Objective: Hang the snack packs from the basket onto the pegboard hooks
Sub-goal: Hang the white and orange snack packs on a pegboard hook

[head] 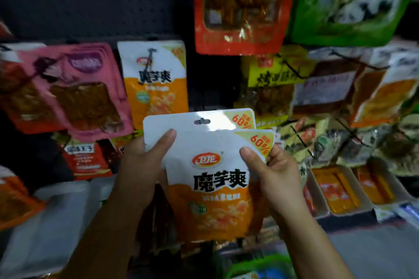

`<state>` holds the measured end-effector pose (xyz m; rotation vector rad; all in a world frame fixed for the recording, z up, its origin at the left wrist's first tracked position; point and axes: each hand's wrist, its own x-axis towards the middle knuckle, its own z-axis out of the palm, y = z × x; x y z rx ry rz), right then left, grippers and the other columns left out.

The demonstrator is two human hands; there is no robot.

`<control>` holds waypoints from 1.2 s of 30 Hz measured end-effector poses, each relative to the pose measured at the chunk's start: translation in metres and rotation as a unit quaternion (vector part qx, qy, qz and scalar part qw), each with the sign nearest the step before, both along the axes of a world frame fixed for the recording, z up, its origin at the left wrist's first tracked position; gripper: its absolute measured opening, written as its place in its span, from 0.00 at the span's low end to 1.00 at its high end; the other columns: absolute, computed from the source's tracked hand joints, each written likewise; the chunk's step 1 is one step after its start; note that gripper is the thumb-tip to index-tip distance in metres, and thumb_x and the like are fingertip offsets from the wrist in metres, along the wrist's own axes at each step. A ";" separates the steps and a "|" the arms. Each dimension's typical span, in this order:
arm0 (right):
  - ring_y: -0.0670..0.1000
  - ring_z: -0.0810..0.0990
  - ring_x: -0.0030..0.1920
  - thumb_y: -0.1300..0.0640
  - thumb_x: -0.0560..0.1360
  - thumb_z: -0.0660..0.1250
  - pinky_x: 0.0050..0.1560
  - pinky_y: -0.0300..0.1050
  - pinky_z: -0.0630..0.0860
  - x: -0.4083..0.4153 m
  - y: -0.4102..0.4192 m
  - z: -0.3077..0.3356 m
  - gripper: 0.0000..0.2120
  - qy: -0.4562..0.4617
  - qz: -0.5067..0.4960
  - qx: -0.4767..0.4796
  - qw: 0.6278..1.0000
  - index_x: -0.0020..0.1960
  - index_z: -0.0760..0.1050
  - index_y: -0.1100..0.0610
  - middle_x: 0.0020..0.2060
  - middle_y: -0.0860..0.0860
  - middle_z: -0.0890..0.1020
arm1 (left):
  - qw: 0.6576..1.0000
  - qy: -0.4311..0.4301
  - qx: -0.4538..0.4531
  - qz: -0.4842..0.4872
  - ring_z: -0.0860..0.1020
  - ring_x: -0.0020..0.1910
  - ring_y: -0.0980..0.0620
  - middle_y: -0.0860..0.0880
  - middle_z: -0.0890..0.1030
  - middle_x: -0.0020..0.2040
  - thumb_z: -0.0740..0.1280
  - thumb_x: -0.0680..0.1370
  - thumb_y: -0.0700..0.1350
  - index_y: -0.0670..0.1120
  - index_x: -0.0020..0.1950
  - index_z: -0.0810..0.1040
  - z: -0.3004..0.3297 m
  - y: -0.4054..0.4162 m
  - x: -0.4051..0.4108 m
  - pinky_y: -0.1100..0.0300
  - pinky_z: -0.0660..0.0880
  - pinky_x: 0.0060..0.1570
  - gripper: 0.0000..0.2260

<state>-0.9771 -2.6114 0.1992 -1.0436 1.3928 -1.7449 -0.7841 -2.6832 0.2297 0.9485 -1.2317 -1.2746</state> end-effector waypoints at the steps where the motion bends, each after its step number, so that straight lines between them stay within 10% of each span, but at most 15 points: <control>1: 0.56 0.85 0.46 0.53 0.68 0.72 0.48 0.55 0.81 0.004 -0.007 0.009 0.08 -0.003 0.011 -0.012 1.000 0.47 0.82 0.52 0.44 0.52 0.86 | 1.000 0.004 -0.003 0.003 0.84 0.45 0.47 0.50 0.86 0.46 0.69 0.66 0.52 0.51 0.48 0.84 0.008 -0.006 0.006 0.49 0.81 0.44 0.13; 12: 0.57 0.85 0.43 0.56 0.65 0.74 0.39 0.48 0.81 0.042 -0.075 0.054 0.10 -0.062 0.126 -0.057 0.988 0.46 0.83 0.53 0.45 0.58 0.86 | 0.996 0.027 -0.084 -0.018 0.84 0.45 0.53 0.54 0.86 0.46 0.68 0.70 0.46 0.58 0.44 0.84 0.043 -0.055 0.055 0.63 0.79 0.37 0.09; 36: 0.56 0.86 0.44 0.53 0.68 0.73 0.41 0.52 0.81 0.068 -0.114 0.027 0.11 -0.027 0.015 -0.002 1.000 0.46 0.81 0.58 0.42 0.55 0.86 | 0.997 -0.014 -0.052 0.055 0.84 0.40 0.56 0.56 0.85 0.42 0.71 0.71 0.50 0.55 0.42 0.83 0.019 -0.111 0.063 0.66 0.77 0.31 0.02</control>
